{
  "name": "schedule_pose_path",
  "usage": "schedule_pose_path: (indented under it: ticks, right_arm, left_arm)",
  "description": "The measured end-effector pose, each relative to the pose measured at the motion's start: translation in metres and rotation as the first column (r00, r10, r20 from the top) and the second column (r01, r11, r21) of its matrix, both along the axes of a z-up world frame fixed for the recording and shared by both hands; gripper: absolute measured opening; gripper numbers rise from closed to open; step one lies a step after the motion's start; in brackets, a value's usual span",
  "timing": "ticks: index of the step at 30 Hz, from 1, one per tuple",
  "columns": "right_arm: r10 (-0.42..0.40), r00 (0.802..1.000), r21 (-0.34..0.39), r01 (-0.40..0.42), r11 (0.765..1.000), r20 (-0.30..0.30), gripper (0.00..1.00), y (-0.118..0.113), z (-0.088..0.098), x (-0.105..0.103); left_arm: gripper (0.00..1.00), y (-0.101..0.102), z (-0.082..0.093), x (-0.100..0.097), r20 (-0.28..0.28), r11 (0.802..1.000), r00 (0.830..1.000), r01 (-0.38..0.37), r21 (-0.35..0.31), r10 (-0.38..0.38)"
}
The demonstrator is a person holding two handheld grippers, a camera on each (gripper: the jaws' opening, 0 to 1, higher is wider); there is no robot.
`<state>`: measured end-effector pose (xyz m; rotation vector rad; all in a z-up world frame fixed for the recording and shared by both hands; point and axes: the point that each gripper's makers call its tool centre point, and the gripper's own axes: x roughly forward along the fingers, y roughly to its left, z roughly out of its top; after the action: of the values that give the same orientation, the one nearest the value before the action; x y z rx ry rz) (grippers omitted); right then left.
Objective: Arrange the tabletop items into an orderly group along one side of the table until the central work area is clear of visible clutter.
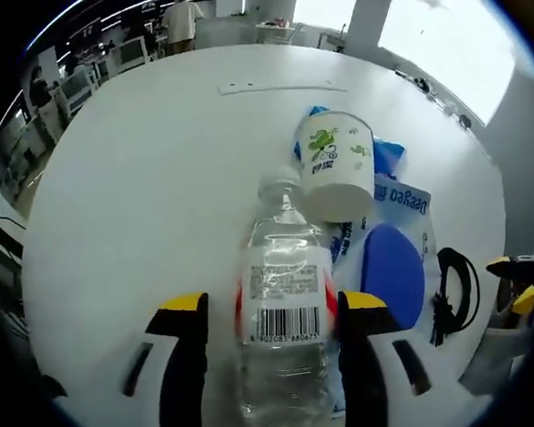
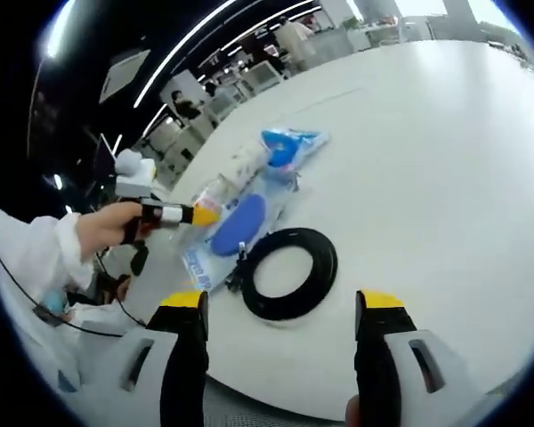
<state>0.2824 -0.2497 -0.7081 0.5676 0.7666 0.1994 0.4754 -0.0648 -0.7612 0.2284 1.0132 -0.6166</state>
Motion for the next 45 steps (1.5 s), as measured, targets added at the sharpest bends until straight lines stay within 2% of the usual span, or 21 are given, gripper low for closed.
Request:
schedule_pose_path:
  ticks: [3, 4, 5, 6, 9, 13, 19, 22, 28, 33, 37, 38, 39, 42, 45]
  right_arm:
    - [-0.014, 1.000, 0.005, 0.014, 1.000, 0.002, 0.65, -0.003, 0.001, 0.000]
    - [-0.018, 1.000, 0.004, 0.018, 1.000, 0.002, 0.64, -0.004, 0.001, 0.000]
    - [-0.019, 1.000, 0.002, 0.019, 1.000, 0.000, 0.63, -0.005, 0.000, 0.000]
    - [-0.021, 1.000, 0.001, 0.021, 1.000, -0.001, 0.63, -0.006, 0.000, 0.000]
    - [-0.038, 0.999, 0.010, 0.038, 0.999, 0.000, 0.61, -0.009, 0.002, -0.002]
    - [-0.079, 0.997, 0.048, 0.078, 0.996, 0.008, 0.61, -0.012, 0.004, -0.003]
    - [-0.093, 0.995, 0.053, 0.092, 0.994, 0.017, 0.60, -0.013, 0.008, -0.003]
    - [-0.094, 0.995, 0.057, 0.093, 0.994, 0.022, 0.60, -0.012, 0.010, -0.002]
    - [-0.088, 0.996, 0.066, 0.086, 0.994, 0.031, 0.60, -0.005, 0.014, 0.003]
    - [-0.071, 0.996, 0.075, 0.067, 0.995, 0.046, 0.60, 0.003, 0.019, 0.009]
    - [-0.051, 0.997, 0.081, 0.047, 0.996, 0.056, 0.60, 0.010, 0.023, 0.013]
    - [-0.043, 0.997, 0.079, 0.038, 0.996, 0.060, 0.60, 0.013, 0.025, 0.014]
    - [-0.039, 0.997, 0.079, 0.034, 0.996, 0.063, 0.60, 0.014, 0.027, 0.014]
    - [-0.020, 0.997, 0.086, 0.013, 0.996, 0.076, 0.60, 0.020, 0.032, 0.019]
    - [-0.001, 0.997, 0.086, -0.007, 0.996, 0.083, 0.60, 0.025, 0.035, 0.022]
  left_arm:
    - [0.58, -0.002, -0.001, 0.001, 0.029, 1.000, 0.999, 0.015, 0.011, -0.015]
    - [0.54, -0.003, 0.000, 0.002, 0.043, 1.000, 0.999, 0.026, 0.005, -0.027]
    - [0.44, -0.009, 0.002, 0.002, 0.049, 0.998, 0.998, 0.041, -0.040, -0.039]
    - [0.45, -0.005, 0.002, 0.005, 0.048, 0.999, 0.999, -0.006, -0.051, 0.008]
    - [0.44, -0.004, 0.004, 0.007, 0.041, 0.997, 0.999, -0.013, -0.072, 0.016]
    - [0.42, -0.002, 0.008, 0.007, 0.008, 0.986, 0.996, -0.086, -0.144, 0.088]
    - [0.39, 0.007, 0.010, 0.008, 0.003, 0.976, 0.993, -0.119, -0.181, 0.122]
    - [0.38, 0.011, 0.015, 0.008, -0.023, 0.955, 0.984, -0.179, -0.238, 0.179]
    - [0.37, 0.022, 0.020, 0.005, -0.026, 0.945, 0.981, -0.194, -0.264, 0.194]
    - [0.36, 0.025, 0.030, 0.004, -0.053, 0.923, 0.974, -0.225, -0.313, 0.220]
    - [0.35, 0.028, 0.032, 0.004, -0.074, 0.912, 0.968, -0.252, -0.324, 0.241]
    - [0.35, 0.027, 0.033, 0.003, -0.095, 0.896, 0.961, -0.277, -0.347, 0.260]
    - [0.35, 0.026, 0.036, 0.005, -0.116, 0.870, 0.951, -0.309, -0.384, 0.287]
    - [0.35, 0.028, 0.045, 0.008, -0.152, 0.807, 0.930, -0.366, -0.463, 0.335]
    - [0.35, 0.029, 0.049, 0.005, -0.160, 0.792, 0.927, -0.373, -0.483, 0.339]
